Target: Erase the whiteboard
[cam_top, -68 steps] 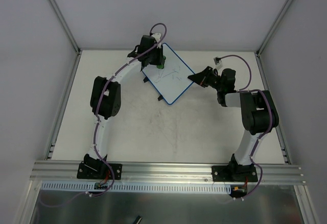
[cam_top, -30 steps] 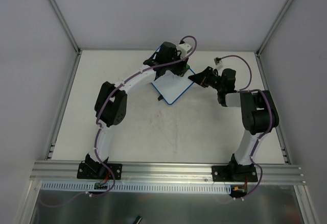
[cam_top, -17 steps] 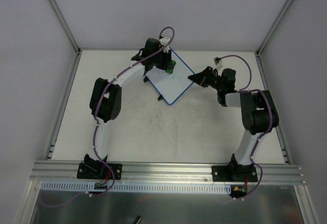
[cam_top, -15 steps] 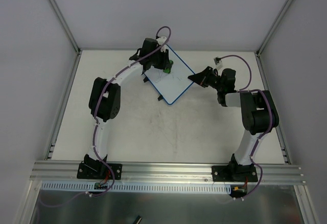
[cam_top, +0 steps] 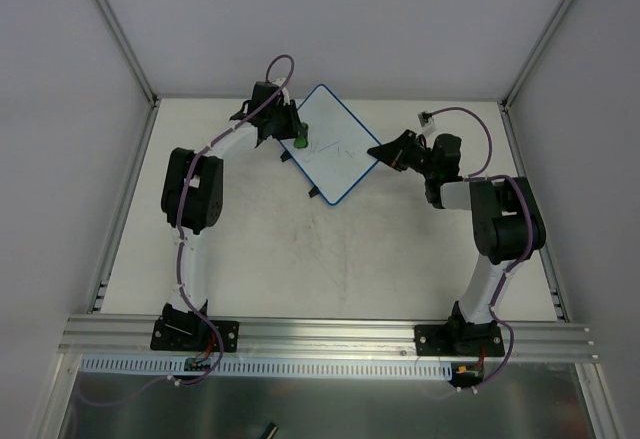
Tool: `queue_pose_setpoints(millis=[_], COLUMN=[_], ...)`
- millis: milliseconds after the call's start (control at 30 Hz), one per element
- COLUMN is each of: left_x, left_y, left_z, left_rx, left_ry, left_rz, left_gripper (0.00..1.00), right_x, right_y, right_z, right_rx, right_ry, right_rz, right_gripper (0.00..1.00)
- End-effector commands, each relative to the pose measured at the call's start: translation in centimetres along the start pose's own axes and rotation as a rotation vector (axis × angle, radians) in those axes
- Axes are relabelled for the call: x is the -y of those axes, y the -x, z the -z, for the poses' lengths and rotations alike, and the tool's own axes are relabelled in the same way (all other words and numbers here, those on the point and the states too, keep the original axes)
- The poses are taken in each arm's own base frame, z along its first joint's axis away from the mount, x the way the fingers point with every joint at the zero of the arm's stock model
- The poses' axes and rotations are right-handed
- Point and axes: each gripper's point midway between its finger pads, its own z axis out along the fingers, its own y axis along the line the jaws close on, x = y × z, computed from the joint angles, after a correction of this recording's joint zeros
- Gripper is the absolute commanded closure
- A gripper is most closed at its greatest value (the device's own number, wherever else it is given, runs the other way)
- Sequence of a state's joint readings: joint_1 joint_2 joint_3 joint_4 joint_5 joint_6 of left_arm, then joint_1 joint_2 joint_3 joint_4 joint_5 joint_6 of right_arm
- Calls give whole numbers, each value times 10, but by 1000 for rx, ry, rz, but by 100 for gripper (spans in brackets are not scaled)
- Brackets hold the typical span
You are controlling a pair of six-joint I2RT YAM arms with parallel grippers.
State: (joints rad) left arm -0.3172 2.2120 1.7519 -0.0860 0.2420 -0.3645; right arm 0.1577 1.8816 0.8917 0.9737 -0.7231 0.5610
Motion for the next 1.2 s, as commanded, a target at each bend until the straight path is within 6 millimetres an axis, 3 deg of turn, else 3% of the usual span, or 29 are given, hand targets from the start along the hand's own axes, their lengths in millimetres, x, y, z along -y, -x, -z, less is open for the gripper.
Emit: queue_pose_setpoints(millis=[0, 200, 567, 800, 967, 1167], left_x=[-50, -51, -15, 34, 77, 109], left_y=[-57, -58, -54, -50, -64, -81], left_z=[-7, -3, -12, -9, -5, 5], left_rx=[-150, -150, -144, -93, -85, -102], left_ry=[134, 138, -5, -62, -114, -211], left_rz=[113, 121, 6, -200, -347, -431], left_gripper=[100, 100, 100, 100, 100, 100], right_x=[-32, -32, -32, -32, -32, -31], right_y=[-10, -10, -8, -6, -7, -7], right_z=[-4, -5, -7, -7, -8, -7], right_rx=[-66, -67, -67, -66, -68, -69], right_ry=[132, 133, 136, 139, 139, 139], right_rz=[87, 81, 72, 72, 71, 70], right_gripper=[100, 100, 100, 100, 100, 100])
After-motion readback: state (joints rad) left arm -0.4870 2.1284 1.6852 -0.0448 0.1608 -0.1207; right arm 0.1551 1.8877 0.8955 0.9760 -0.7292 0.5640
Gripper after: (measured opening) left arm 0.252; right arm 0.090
